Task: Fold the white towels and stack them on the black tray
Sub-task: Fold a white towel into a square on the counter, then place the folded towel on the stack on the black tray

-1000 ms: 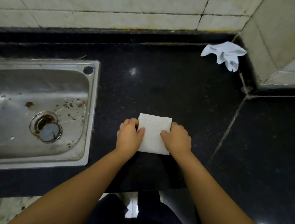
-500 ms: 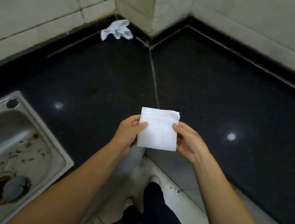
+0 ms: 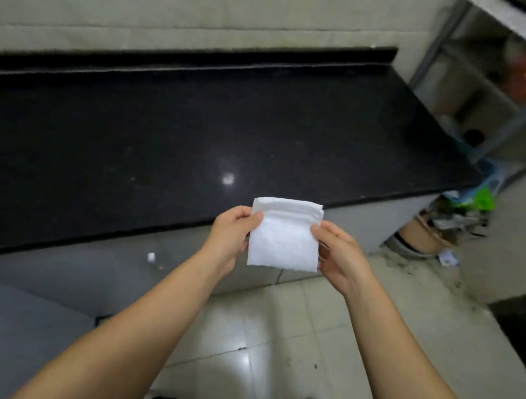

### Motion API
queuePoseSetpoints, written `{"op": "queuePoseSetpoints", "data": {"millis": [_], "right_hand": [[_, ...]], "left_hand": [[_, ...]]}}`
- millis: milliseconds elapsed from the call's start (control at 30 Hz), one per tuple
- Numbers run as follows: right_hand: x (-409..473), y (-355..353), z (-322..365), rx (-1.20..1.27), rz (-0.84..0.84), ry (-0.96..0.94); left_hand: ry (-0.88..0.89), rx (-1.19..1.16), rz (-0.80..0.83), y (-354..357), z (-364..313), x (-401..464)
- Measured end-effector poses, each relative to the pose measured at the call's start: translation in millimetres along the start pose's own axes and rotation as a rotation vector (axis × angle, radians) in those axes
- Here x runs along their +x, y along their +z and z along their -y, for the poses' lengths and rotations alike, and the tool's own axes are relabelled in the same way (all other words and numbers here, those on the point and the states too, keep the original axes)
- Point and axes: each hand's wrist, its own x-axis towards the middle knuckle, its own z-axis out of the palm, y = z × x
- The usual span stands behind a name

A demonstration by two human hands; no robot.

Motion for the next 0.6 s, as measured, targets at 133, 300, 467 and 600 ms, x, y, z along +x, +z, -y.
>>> {"op": "queuePoseSetpoints", "data": {"millis": [133, 300, 467, 600], "right_hand": [[-10, -135, 43, 0.109, -0.151, -0.07], [-8, -257, 106, 0.174, -0.304, -0.16], [27, -335, 169, 0.182, -0.367, -0.214], [83, -380, 230, 0.141, -0.35, -0.271]], "left_hand": [[0.005, 0.024, 0.122, 157, 14, 13], [0.086, 0.08, 0.213, 307, 2, 29], [0.155, 0.163, 0.279, 406, -30, 80], [0.19, 0.123, 0.315, 468, -64, 138]]}}
